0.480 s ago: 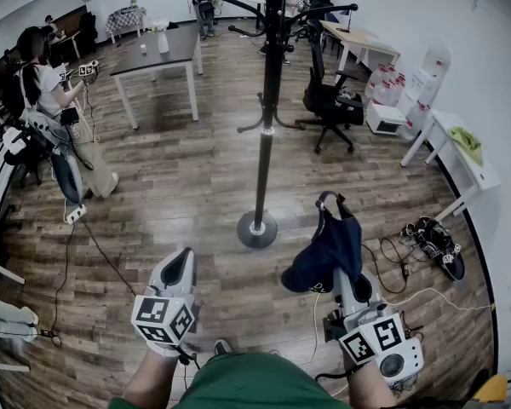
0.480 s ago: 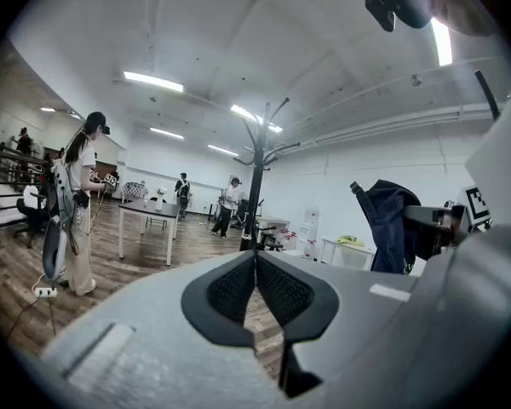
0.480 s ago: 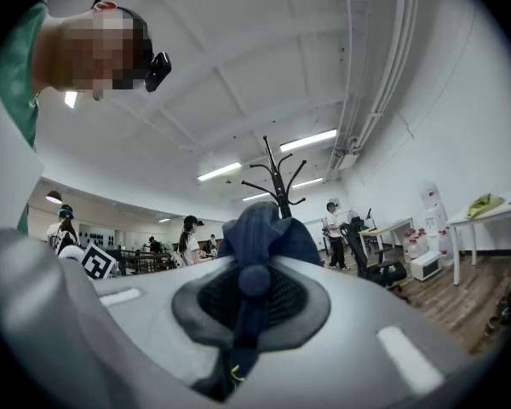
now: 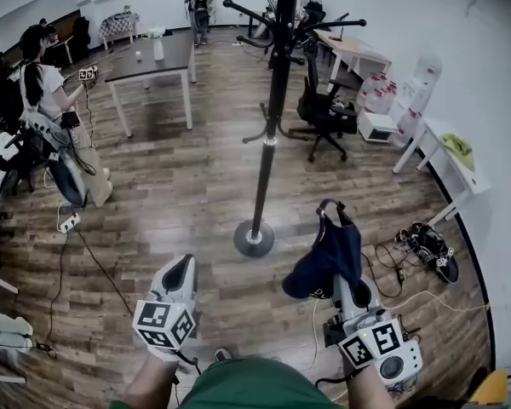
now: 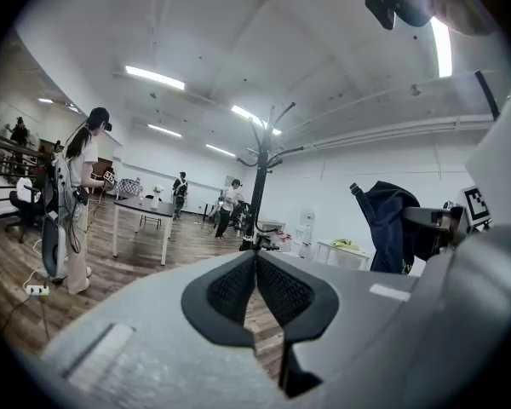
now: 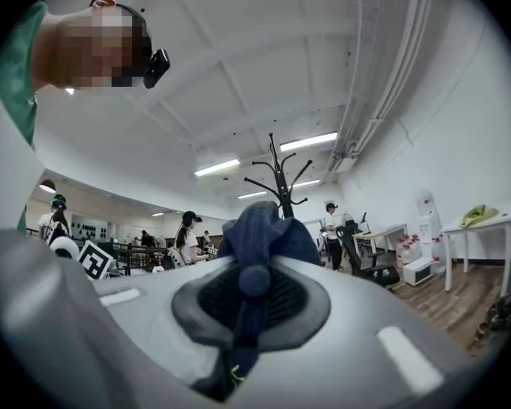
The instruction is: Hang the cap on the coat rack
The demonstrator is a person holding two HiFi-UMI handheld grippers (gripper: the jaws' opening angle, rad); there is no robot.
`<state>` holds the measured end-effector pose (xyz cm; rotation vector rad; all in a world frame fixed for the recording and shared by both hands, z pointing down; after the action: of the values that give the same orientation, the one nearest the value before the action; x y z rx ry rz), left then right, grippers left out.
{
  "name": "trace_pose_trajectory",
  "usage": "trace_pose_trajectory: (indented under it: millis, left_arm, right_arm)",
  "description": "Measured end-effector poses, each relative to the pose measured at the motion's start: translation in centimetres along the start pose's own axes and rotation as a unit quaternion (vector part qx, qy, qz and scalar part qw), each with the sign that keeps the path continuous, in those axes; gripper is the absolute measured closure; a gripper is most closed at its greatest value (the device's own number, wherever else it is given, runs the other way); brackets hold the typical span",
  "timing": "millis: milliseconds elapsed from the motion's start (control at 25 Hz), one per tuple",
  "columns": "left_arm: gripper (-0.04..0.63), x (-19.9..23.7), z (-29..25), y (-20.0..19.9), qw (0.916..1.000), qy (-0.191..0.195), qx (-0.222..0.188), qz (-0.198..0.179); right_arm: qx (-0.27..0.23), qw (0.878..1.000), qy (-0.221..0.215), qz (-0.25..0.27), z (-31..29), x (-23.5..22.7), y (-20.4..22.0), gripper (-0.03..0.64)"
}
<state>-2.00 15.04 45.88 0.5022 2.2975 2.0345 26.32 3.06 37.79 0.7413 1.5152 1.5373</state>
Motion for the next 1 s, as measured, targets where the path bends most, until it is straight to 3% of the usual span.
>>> trace_pose_trajectory:
  millis: [280, 680, 840, 1000]
  left_arm:
    - [0.581, 4.0, 1.3, -0.1, 0.9999, 0.013, -0.005, 0.003]
    - [0.581, 9.6, 2.9, -1.8, 0.9992, -0.017, -0.034, 0.012]
    - [0.581, 11.7, 2.4, -3.9, 0.9984, -0.028, -0.049, -0.011]
    - [0.581, 13.7, 2.1, -8.4, 0.9936, -0.050, -0.093, -0.040]
  right_arm:
    - [-0.010, 1.000, 0.029, 0.003, -1.2, 2.6, 0.1, 0.598]
    - [-0.052, 0.996, 0.064, 0.039, -2.9, 2.8, -4.4, 0.598]
    - [-0.069, 0.995, 0.061, 0.048, -4.9, 2.3, -5.7, 0.598]
    - [-0.088, 0.993, 0.057, 0.052, -7.7, 1.1, -6.8, 0.598]
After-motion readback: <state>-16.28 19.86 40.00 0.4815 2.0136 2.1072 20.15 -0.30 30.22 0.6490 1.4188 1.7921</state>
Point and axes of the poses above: the fingertips, and each gripper's own axes: z backward along the fingers, x to its left, y out of its underside, the point moved 1 cm from there along z, backward along the fingers, and after that the axes turned 4 degrees about -y, right-handed, at the moved point
